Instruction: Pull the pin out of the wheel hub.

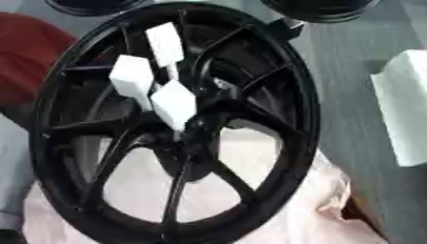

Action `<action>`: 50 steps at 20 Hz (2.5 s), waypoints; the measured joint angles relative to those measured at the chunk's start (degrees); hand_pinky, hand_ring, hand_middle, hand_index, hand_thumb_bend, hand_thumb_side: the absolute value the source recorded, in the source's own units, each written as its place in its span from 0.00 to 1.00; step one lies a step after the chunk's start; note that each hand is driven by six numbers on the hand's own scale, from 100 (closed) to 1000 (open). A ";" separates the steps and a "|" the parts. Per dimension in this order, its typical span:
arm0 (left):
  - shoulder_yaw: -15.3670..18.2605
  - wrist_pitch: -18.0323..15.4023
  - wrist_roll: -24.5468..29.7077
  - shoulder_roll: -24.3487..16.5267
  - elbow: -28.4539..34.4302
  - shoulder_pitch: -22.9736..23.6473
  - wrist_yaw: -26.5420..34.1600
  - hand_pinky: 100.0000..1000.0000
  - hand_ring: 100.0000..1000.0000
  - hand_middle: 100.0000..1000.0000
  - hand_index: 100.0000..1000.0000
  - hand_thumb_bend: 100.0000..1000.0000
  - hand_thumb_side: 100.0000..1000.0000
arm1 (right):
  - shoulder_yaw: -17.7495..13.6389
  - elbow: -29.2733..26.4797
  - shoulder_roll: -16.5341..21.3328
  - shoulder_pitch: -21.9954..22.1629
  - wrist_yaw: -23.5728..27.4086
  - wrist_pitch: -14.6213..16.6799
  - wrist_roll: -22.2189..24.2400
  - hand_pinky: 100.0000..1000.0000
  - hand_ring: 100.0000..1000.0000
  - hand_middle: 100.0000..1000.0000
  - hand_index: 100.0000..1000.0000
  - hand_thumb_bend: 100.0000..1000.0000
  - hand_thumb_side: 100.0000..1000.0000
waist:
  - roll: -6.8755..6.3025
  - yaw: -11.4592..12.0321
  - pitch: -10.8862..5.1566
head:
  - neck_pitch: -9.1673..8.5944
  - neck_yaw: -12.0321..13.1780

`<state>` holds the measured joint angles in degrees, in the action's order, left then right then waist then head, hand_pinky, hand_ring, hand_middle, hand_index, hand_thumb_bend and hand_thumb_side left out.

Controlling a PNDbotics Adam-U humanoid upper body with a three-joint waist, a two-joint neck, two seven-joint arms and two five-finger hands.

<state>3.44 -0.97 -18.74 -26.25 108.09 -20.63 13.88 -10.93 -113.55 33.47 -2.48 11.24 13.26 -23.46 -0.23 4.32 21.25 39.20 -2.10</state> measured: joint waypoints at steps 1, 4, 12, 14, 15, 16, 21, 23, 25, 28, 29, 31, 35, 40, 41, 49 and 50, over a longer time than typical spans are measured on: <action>0.01 0.00 0.00 -0.01 0.00 -0.13 -0.25 0.84 0.70 0.62 0.86 0.06 0.90 | 0.00 0.00 0.00 0.01 -0.01 -0.03 -0.03 0.82 0.74 0.64 0.65 0.00 0.37 | -0.02 0.00 0.00 | 0.00 -0.01; 0.01 0.12 0.16 -0.64 0.00 -1.41 -1.87 0.84 0.70 0.63 0.86 0.02 0.87 | 0.00 0.00 0.00 0.05 -0.06 -0.10 -0.10 0.82 0.74 0.64 0.65 0.00 0.37 | -0.16 0.00 0.00 | 0.03 -0.03; -1.78 2.12 5.07 -10.39 -1.97 -8.28 -6.85 0.83 0.72 0.65 0.86 0.00 0.82 | -0.01 0.00 0.01 1.31 -0.80 -0.32 -0.34 0.82 0.74 0.64 0.65 0.00 0.37 | -1.13 0.40 -0.10 | 0.68 -0.67; -3.09 2.69 7.84 -14.64 -3.03 -10.15 -7.11 0.83 0.72 0.66 0.86 0.00 0.82 | -0.02 0.00 0.04 1.92 -1.14 -0.43 -0.47 0.82 0.74 0.64 0.65 0.00 0.37 | -1.55 0.51 -0.24 | 1.03 -1.05; -3.77 2.90 9.40 -16.62 -3.61 -10.99 -7.35 0.83 0.72 0.66 0.86 0.00 0.82 | -0.03 0.00 0.05 2.20 -1.34 -0.46 -0.52 0.82 0.74 0.64 0.65 0.00 0.37 | -1.70 0.60 -0.38 | 1.05 -1.24; -4.45 3.04 11.13 -18.53 -4.19 -11.85 -7.58 0.83 0.72 0.67 0.86 0.00 0.82 | -0.04 0.00 0.06 2.44 -1.53 -0.51 -0.59 0.82 0.74 0.64 0.65 0.00 0.38 | -1.76 0.71 -0.46 | 1.07 -1.51; -7.90 2.80 22.38 -25.53 -6.03 -16.52 -10.27 0.82 0.73 0.68 0.85 0.00 0.80 | -0.04 0.00 0.09 3.26 -2.20 -0.74 -0.87 0.82 0.74 0.64 0.65 0.00 0.38 | -1.87 0.98 -0.50 | 1.66 -2.98; -9.17 2.50 27.56 -27.27 -6.37 -18.93 -11.88 0.81 0.73 0.69 0.85 0.00 0.80 | -0.04 0.00 0.10 3.66 -2.52 -0.78 -0.95 0.82 0.74 0.64 0.65 0.00 0.38 | -1.89 1.16 -0.57 | 1.97 -3.79; -10.51 2.24 32.91 -28.49 -6.67 -21.59 -13.68 0.81 0.74 0.69 0.84 0.00 0.80 | -0.04 0.00 0.11 4.22 -2.74 -0.83 -1.14 0.82 0.74 0.64 0.65 0.00 0.38 | -1.85 1.33 -0.60 | 2.03 -4.69; -12.83 1.85 40.79 -29.38 -7.43 -25.89 -16.17 0.81 0.74 0.71 0.84 0.00 0.79 | -0.05 0.00 0.12 4.98 -3.55 -0.85 -1.43 0.82 0.74 0.64 0.65 0.00 0.37 | -1.82 1.47 -0.87 | 2.05 -5.65; -13.66 1.66 43.43 -29.42 -7.76 -27.38 -16.98 0.81 0.74 0.71 0.85 0.00 0.80 | -0.05 0.00 0.12 5.11 -3.74 -0.90 -1.51 0.82 0.74 0.64 0.65 0.00 0.37 | -1.79 1.50 -0.88 | 2.06 -5.87; -15.39 1.22 48.51 -29.41 -8.48 -30.50 -18.45 0.82 0.75 0.72 0.85 0.00 0.87 | -0.05 0.00 0.13 5.25 -4.08 -0.92 -1.55 0.82 0.74 0.64 0.65 0.00 0.38 | -1.73 1.53 -0.88 | 2.24 -6.26; -18.97 0.41 59.26 -28.21 -10.23 -36.80 -21.80 0.82 0.76 0.74 0.85 0.00 0.89 | -0.03 0.00 0.14 5.61 -4.50 -0.99 -1.62 0.82 0.74 0.64 0.65 0.00 0.38 | -1.69 1.56 -0.88 | 2.40 -6.88; -23.66 -0.71 68.80 -24.44 -13.81 -43.95 -25.68 0.82 0.76 0.75 0.85 0.00 0.96 | 0.00 0.00 0.14 6.05 -4.69 -1.15 -1.75 0.82 0.74 0.64 0.64 0.00 0.38 | -1.59 1.68 -0.89 | 2.46 -7.17; -24.89 -0.99 69.45 -23.54 -14.79 -45.15 -26.24 0.82 0.76 0.75 0.85 0.00 0.98 | 0.00 0.00 0.15 6.05 -4.73 -1.16 -1.76 0.82 0.74 0.64 0.65 0.00 0.38 | -1.62 1.68 -0.91 | 2.48 -7.17; -32.59 -3.74 70.72 -16.62 -23.25 -52.63 -28.33 0.83 0.77 0.75 0.86 0.00 1.00 | 0.04 0.00 0.28 6.04 -4.79 -1.29 -1.66 0.82 0.74 0.64 0.64 0.00 0.38 | -2.11 1.68 -1.48 | 2.85 -7.19; -33.18 -4.07 70.73 -15.78 -24.13 -53.44 -28.33 0.83 0.76 0.75 0.86 0.00 1.00 | 0.05 0.00 0.31 6.04 -4.79 -1.33 -1.62 0.82 0.74 0.64 0.64 0.00 0.38 | -2.17 1.67 -1.49 | 2.97 -7.19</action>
<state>-29.74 -5.04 52.00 -42.02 83.96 -74.07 -14.45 -10.89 -113.55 33.78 3.55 6.46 11.94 -25.09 -2.40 5.99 19.76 42.17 -9.29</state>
